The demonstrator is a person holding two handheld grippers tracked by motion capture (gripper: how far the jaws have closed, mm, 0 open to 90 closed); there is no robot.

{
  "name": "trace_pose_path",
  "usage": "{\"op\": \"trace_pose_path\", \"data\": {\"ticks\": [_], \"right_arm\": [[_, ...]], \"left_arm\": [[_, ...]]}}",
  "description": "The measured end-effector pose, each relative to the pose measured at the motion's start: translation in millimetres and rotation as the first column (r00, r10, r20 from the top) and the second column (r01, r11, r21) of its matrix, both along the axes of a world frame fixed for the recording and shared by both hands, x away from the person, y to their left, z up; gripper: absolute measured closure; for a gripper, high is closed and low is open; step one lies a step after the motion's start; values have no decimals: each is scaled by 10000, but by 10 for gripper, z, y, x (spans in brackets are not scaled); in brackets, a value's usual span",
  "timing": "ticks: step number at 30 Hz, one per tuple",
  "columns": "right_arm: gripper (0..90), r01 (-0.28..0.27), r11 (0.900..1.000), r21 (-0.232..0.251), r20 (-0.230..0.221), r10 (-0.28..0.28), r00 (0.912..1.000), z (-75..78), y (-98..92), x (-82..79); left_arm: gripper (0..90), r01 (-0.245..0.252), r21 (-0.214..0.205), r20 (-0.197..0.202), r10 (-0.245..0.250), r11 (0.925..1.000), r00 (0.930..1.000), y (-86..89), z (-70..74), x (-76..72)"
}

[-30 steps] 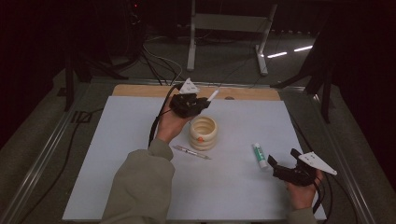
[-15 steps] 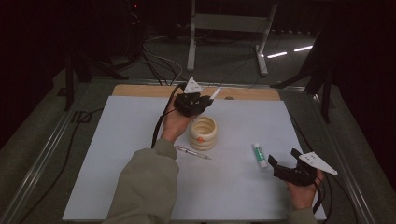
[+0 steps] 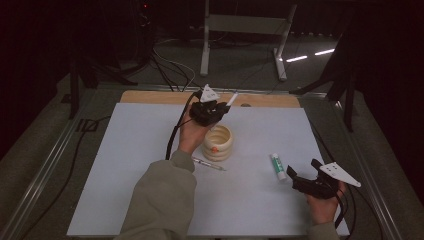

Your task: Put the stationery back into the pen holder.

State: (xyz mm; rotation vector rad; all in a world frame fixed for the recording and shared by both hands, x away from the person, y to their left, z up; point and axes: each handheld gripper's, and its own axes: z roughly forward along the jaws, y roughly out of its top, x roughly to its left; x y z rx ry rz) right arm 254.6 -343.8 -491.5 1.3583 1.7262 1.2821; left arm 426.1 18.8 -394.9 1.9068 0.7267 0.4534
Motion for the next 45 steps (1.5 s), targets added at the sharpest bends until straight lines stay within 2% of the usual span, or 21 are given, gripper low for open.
{"op": "trace_pose_path", "data": {"ticks": [2, 7, 18, 24, 45], "right_arm": [[0, 5, 10000, 9, 13, -5, 10000, 1, -2, 1], [0, 0, 10000, 16, 15, 0, 10000, 1, -2, 2], [0, 36, 10000, 5, 9, -36, 10000, 1, -10, -6], [0, 57, 10000, 8, 16, -57, 10000, 3, -11, -12], [0, 70, 10000, -13, -10, -70, 10000, 2, -14, -15]], "left_arm": [[791, -97, -135, -12, 97, 9999, 10000, -2, -25, -1], [791, -137, -154, -89, 136, 9998, 9999, -24, -81, -3], [791, -159, -1048, -541, 102, 9944, 9985, 16, -231, -47], [791, -164, -1262, -877, 53, 9919, 9961, 59, -323, -60], [791, -215, -1151, -1235, 72, 9931, 9923, 109, -475, -94]]}}
